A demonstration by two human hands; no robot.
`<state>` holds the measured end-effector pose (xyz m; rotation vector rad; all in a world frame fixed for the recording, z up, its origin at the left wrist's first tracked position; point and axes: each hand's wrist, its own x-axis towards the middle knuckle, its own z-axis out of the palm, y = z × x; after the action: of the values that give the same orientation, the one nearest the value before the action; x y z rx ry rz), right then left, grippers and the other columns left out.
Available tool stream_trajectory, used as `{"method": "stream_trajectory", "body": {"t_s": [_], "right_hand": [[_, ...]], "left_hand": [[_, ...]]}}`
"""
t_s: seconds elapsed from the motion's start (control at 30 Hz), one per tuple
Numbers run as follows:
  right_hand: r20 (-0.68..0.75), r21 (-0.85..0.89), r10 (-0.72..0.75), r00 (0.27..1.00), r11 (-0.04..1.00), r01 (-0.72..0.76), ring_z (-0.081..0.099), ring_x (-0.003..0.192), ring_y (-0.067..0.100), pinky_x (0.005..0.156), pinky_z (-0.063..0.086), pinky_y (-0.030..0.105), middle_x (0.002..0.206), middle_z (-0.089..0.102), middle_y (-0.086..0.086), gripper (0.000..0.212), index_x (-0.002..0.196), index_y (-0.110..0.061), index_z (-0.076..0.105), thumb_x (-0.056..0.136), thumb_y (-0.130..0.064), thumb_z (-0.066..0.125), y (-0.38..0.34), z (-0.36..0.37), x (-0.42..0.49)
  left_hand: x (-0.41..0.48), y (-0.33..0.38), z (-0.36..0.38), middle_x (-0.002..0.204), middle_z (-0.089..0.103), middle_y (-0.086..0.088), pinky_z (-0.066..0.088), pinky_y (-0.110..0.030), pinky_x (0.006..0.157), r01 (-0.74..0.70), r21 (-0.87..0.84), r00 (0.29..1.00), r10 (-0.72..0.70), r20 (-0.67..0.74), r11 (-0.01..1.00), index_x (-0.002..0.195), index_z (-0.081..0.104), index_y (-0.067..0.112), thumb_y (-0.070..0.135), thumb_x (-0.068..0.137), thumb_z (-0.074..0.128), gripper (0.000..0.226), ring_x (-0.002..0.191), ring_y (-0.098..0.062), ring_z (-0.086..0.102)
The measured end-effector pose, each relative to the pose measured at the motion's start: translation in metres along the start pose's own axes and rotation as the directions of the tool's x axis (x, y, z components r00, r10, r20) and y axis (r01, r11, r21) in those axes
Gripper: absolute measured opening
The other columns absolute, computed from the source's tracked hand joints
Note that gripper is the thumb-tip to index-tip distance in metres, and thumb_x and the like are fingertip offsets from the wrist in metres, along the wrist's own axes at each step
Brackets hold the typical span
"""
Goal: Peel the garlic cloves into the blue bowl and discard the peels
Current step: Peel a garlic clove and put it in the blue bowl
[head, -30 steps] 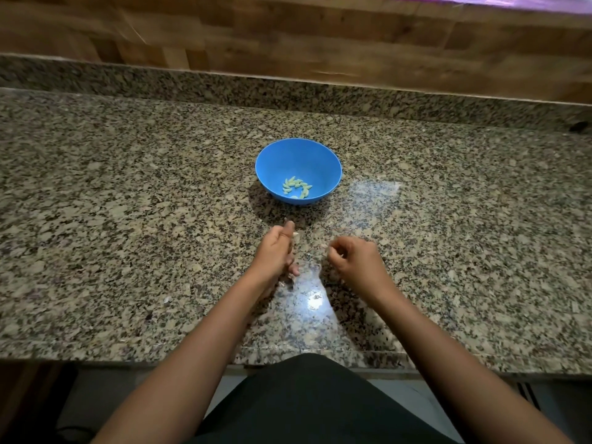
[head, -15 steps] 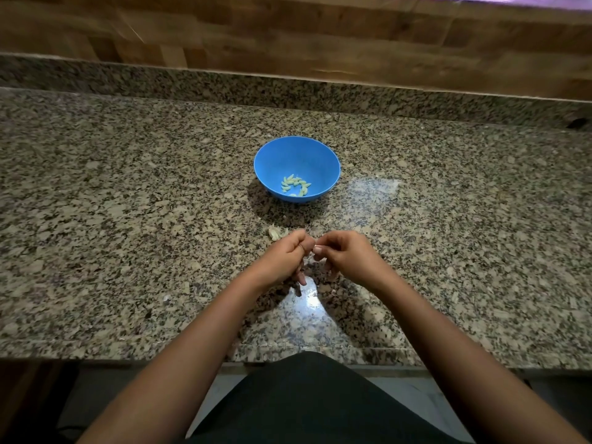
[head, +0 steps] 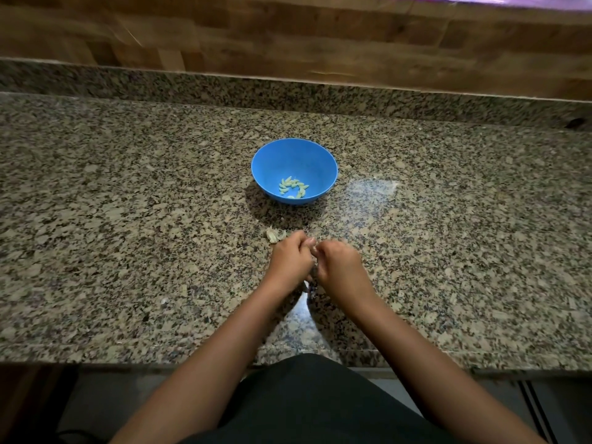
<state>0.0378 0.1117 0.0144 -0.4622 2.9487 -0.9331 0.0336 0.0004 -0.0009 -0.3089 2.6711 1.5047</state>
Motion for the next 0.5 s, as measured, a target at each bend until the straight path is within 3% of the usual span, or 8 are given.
{"method": "stream_trajectory", "body": {"t_s": [0.03, 0.1, 0.17, 0.3, 0.5], "right_hand": [[0.017, 0.099, 0.076, 0.997, 0.992, -0.077, 0.049, 0.058, 0.010, 0.056, 0.042, 0.018, 0.076, 0.061, 0.005, 0.016, 0.089, -0.002, 0.065, 0.093, -0.006, 0.050, 0.002, -0.002, 0.002], [0.112, 0.276, 0.214, 0.970, 0.932, -0.237, 0.049, 0.053, 0.008, 0.052, 0.044, 0.018, 0.077, 0.066, 0.010, 0.016, 0.093, -0.003, 0.067, 0.094, -0.005, 0.051, 0.006, -0.008, 0.006], [0.203, 0.361, 0.258, 0.944, 0.877, -0.317, 0.055, 0.056, 0.014, 0.056, 0.049, 0.028, 0.080, 0.067, 0.017, 0.016, 0.094, -0.003, 0.066, 0.095, -0.005, 0.050, 0.010, -0.014, 0.007], [0.266, 0.392, 0.261, 0.928, 0.850, -0.352, 0.058, 0.064, 0.023, 0.068, 0.053, 0.047, 0.083, 0.067, 0.021, 0.018, 0.091, -0.004, 0.065, 0.096, -0.009, 0.048, 0.011, -0.018, 0.008], [0.292, 0.319, 0.235, 0.927, 0.890, -0.326, 0.057, 0.066, 0.018, 0.067, 0.054, 0.039, 0.080, 0.064, 0.005, 0.015, 0.093, -0.011, 0.064, 0.096, -0.017, 0.051, 0.008, -0.025, 0.006]], "left_hand": [[0.000, -0.002, -0.001, 0.070, 0.053, 0.000, 0.041, -0.008, 0.047, 0.029, -0.063, 0.999, -0.027, 0.039, 0.998, 0.081, 0.049, 0.010, 0.019, 0.099, 0.044, 0.020, 0.054, -0.003, 0.053], [0.001, -0.008, -0.006, 0.079, 0.060, -0.006, 0.055, -0.023, 0.061, 0.085, -0.195, 0.993, -0.067, 0.097, 0.977, 0.083, 0.052, 0.014, 0.018, 0.097, 0.049, 0.014, 0.063, -0.011, 0.061], [0.001, -0.012, -0.008, 0.089, 0.065, -0.008, 0.058, -0.033, 0.072, 0.052, -0.241, 0.993, -0.025, 0.112, 0.969, 0.088, 0.059, 0.018, 0.013, 0.093, 0.056, 0.008, 0.072, -0.014, 0.065], [-0.004, -0.008, -0.012, 0.092, 0.070, 0.003, 0.053, -0.014, 0.071, -0.149, -0.057, 0.984, 0.153, 0.088, 0.987, 0.105, 0.070, 0.013, 0.015, 0.086, 0.066, 0.019, 0.079, -0.007, 0.066], [-0.006, -0.002, -0.015, 0.076, 0.065, 0.011, 0.047, -0.007, 0.057, -0.215, -0.040, 0.973, 0.217, 0.072, 0.976, 0.101, 0.072, 0.010, 0.014, 0.085, 0.067, 0.017, 0.060, 0.009, 0.058]]}}
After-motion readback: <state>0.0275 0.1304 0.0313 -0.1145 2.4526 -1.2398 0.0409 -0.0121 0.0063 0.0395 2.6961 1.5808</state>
